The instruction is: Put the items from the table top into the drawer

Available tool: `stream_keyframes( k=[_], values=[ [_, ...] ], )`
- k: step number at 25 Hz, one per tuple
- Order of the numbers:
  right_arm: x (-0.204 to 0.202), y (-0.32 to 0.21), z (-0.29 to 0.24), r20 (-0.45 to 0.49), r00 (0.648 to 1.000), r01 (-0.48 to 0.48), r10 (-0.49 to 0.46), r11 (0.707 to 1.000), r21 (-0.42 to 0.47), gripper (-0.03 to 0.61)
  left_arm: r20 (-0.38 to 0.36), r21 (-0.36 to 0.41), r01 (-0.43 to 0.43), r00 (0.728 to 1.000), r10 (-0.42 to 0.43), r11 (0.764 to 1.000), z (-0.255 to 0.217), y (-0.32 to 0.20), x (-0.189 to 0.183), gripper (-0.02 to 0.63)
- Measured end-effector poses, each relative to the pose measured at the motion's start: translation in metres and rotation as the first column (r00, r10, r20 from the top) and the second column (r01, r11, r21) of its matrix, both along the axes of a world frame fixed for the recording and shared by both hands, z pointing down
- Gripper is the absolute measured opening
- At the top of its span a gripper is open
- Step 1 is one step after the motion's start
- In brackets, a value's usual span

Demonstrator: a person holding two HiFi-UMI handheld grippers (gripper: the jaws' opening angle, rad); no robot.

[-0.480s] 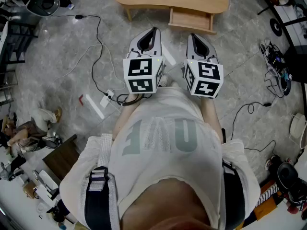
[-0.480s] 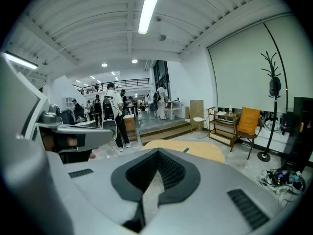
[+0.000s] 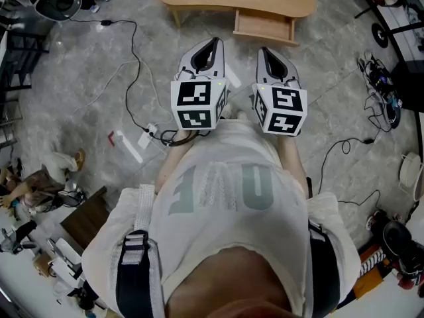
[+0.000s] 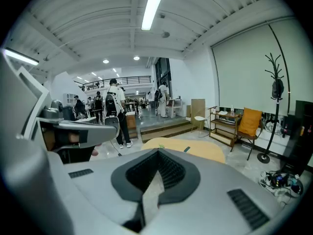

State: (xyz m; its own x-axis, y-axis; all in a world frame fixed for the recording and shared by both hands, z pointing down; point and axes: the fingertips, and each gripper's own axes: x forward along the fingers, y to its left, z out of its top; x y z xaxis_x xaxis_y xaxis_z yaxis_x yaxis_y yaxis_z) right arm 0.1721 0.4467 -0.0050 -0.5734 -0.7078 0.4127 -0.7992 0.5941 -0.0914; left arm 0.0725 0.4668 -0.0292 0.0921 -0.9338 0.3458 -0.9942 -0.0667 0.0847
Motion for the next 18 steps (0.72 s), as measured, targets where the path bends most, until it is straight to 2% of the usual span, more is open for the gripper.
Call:
stream_keyframes(
  k=[4,13,18],
  values=[
    [-0.007,-0.002,-0.003,0.038,0.999,-0.036,0.035,0.999,0.006,0.004,-0.011,0.002,0.013,1.000,-0.013,1.000,0.001,0.000,-0.021,0.008],
    [-0.022,-0.013,-0.007,0.025,0.995,-0.095,0.094,0.994,0.050,0.005,0.004,0.046,0.029,1.000,-0.029,0.999,-0.004,-0.014,-0.073,0.008],
    [-0.019,-0.022,-0.002,0.024,0.992,-0.125,0.124,0.991,0.051,0.005,-0.019,0.036,0.045,0.999,-0.045,0.998,0.005,-0.030,-0.088,0.008]
  ],
)
